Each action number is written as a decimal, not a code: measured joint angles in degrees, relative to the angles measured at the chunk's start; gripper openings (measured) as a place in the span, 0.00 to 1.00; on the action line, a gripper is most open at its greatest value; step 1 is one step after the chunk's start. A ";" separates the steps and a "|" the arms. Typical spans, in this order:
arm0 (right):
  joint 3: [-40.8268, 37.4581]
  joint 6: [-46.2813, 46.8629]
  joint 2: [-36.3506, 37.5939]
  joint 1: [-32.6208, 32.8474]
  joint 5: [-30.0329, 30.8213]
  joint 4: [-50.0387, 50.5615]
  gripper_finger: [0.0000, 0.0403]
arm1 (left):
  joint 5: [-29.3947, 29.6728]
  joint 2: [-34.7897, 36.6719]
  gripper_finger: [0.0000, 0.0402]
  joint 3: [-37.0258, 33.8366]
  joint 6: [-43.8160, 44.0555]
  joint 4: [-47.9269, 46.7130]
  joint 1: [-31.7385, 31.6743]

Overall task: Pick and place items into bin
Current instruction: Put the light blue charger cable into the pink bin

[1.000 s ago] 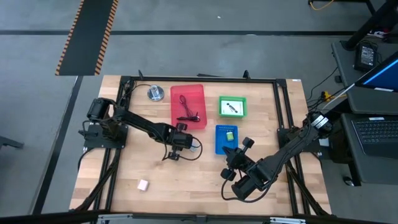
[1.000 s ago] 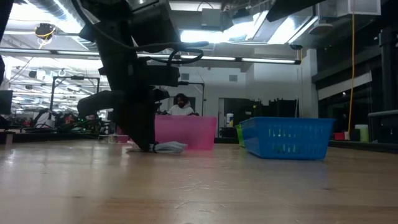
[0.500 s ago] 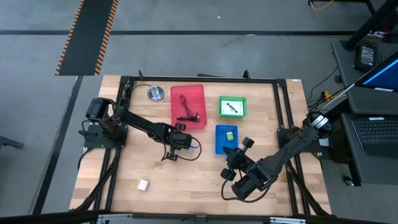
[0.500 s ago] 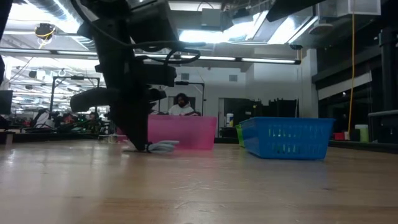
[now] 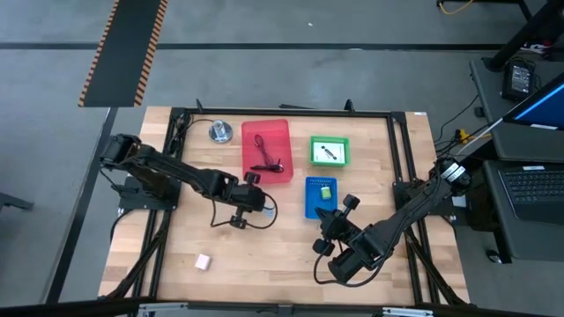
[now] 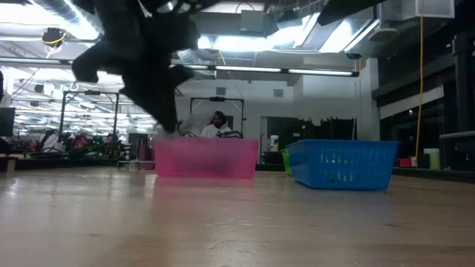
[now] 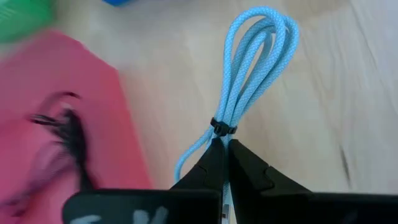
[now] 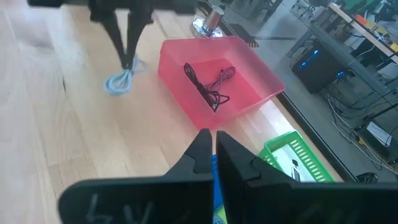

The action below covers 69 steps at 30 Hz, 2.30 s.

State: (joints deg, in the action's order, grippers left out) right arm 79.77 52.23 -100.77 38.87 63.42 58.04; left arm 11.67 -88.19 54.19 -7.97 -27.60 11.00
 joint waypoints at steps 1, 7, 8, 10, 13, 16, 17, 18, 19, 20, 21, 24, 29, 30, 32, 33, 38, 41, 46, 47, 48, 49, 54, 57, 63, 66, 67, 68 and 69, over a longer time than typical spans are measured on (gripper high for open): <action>0.00 0.00 0.00 0.00 0.00 -0.02 0.01 | 0.53 0.97 0.01 0.00 -0.51 0.15 -0.04; 0.00 0.00 0.00 0.00 0.00 -0.09 0.01 | 1.93 6.94 0.01 0.02 -3.96 0.48 -0.78; 0.00 0.00 0.00 0.00 0.02 -0.11 0.01 | 1.95 8.10 0.01 0.02 -4.91 0.58 -1.14; 0.00 0.00 0.00 -0.01 0.02 -0.10 0.01 | 1.95 10.51 0.01 0.05 -6.12 0.72 -2.02; 0.00 -0.20 0.00 -0.02 0.02 -0.13 0.01 | 0.22 14.19 0.01 0.09 -6.86 0.89 -3.71; 0.00 -0.20 0.00 -0.02 0.02 -0.15 0.01 | -2.10 16.93 0.01 0.09 -8.14 1.85 -5.17; 0.00 -0.20 0.00 -0.02 0.04 -0.15 0.01 | -2.91 17.60 0.01 0.09 -8.58 2.36 -5.58; 0.00 -0.20 0.00 -0.02 0.08 -0.16 0.01 | -3.71 18.13 0.01 0.11 -8.85 3.07 -5.99; 0.00 -0.21 0.00 -0.02 0.09 -0.16 0.01 | -4.57 18.42 0.01 0.11 -9.13 3.56 -6.37; 0.00 -0.20 0.00 -0.02 0.09 -0.16 0.01 | -5.36 18.51 0.01 0.13 -9.17 3.84 -6.66; 0.00 -0.22 0.00 -0.02 0.11 -0.17 0.01 | -5.89 18.52 0.01 0.13 -9.17 3.92 -6.83; 0.00 -0.22 0.00 -0.02 0.11 -0.15 0.01 | -6.35 18.46 0.01 0.13 -9.27 3.88 -7.08; 0.00 -0.20 0.00 -0.02 0.11 -0.16 0.01 | -4.73 18.08 0.01 0.15 -9.35 3.94 -7.05; 0.00 -0.22 0.00 -0.02 0.11 -0.17 0.01 | -3.63 18.08 0.01 0.15 -9.35 3.90 -7.05; 0.00 -0.22 0.00 -0.02 0.11 -0.15 0.01 | -0.89 18.06 0.01 0.15 -8.81 3.88 -7.34; 0.00 -0.22 0.00 -0.02 0.11 -0.17 0.01 | 0.32 18.07 0.01 0.15 -7.98 4.02 -7.64; 0.00 -0.22 0.00 -0.07 0.11 -0.17 0.01 | 3.60 17.20 0.01 0.15 -4.87 5.40 -10.92; 0.02 -0.22 0.00 -0.07 0.11 -0.22 0.01 | 4.11 15.70 0.01 0.15 -4.76 7.95 -13.72; 0.02 -0.22 0.00 -0.07 0.11 -0.22 0.01 | 5.15 12.55 0.01 0.15 -4.78 11.94 -18.69; 0.02 -0.22 0.00 -0.07 0.11 -0.20 0.01 | 6.31 11.87 0.01 0.15 -4.78 12.66 -19.70; 0.02 -0.24 0.00 -0.07 0.11 -0.20 0.01 | 7.54 11.33 0.01 0.15 -4.78 13.05 -20.73; 0.02 -0.22 0.00 -0.07 0.09 -0.18 0.01 | 8.69 10.82 0.01 0.15 -4.74 12.85 -21.72; -0.46 -0.44 -0.02 -0.07 0.09 -0.07 0.01 | 10.67 8.18 0.01 0.15 -4.64 12.73 -26.00; -0.46 -0.42 -0.02 -0.35 0.11 -0.02 0.01 | 8.60 6.25 0.01 0.15 -4.56 12.77 -27.69; -0.55 -0.27 -0.02 -0.91 0.10 -0.02 0.01 | 8.02 0.86 0.01 0.17 -4.31 13.71 -28.78; -0.55 -0.23 -0.02 -0.90 0.10 -0.04 0.01 | 8.07 -2.06 0.01 0.17 -4.86 14.67 -29.05; -0.55 -0.24 -0.02 -0.90 0.09 -0.05 0.01 | 8.09 -2.96 0.01 0.17 -5.31 15.28 -29.15; -0.55 -0.24 -0.02 -0.90 0.09 -0.09 0.01 | 8.12 -3.87 0.01 0.17 -5.68 15.91 -29.19; -0.55 -0.22 -0.02 -0.90 0.09 -0.13 0.01 | 8.16 -4.82 0.01 0.17 -5.71 16.16 -29.33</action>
State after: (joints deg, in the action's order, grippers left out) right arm 79.22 52.00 -100.79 37.98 63.51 57.92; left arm 19.84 -93.00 54.37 -13.69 -11.44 -18.33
